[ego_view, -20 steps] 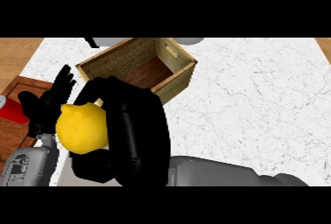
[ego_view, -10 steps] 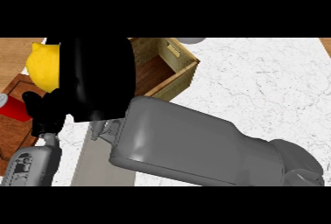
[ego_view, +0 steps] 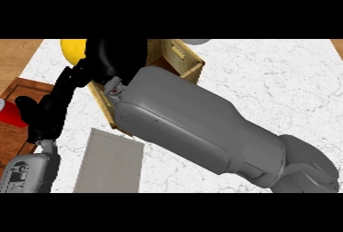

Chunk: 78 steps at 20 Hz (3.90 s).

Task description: Pick the lemon from the placemat and place it in the basket

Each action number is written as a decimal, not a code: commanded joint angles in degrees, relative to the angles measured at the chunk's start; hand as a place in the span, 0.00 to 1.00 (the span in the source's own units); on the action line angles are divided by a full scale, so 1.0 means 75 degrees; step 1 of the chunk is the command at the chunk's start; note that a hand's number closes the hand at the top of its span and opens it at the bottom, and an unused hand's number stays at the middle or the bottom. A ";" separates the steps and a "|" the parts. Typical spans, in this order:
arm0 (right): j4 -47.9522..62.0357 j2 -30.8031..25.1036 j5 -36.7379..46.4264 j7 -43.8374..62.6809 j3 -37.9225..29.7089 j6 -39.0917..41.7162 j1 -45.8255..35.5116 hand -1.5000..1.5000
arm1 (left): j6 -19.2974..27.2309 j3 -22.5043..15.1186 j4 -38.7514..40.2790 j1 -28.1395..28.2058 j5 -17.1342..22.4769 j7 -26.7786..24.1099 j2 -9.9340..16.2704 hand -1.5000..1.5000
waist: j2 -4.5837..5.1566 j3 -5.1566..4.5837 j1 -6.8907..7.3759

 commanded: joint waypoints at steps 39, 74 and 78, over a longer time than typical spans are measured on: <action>0.4265 0.0023 0.1035 -0.3361 0.0348 0.3893 -0.1118 1.00 | 0.0223 0.0051 -0.0278 0.0042 -0.0154 0.0212 -0.0157 0.50 | -0.0005 0.0013 -0.0218; 0.5417 0.0024 0.1401 -0.4121 -0.0345 0.4492 -0.0401 1.00 | -0.0129 0.0174 0.0151 0.0159 -0.0021 -0.0233 0.0011 0.50 | 0.0056 0.0009 -0.0103; 0.4964 0.0024 0.1476 -0.3214 -0.0075 0.5058 -0.0197 1.00 | -0.0237 0.0469 0.0474 -0.0125 0.0214 -0.0294 0.0150 0.50 | 0.0017 0.0009 -0.0181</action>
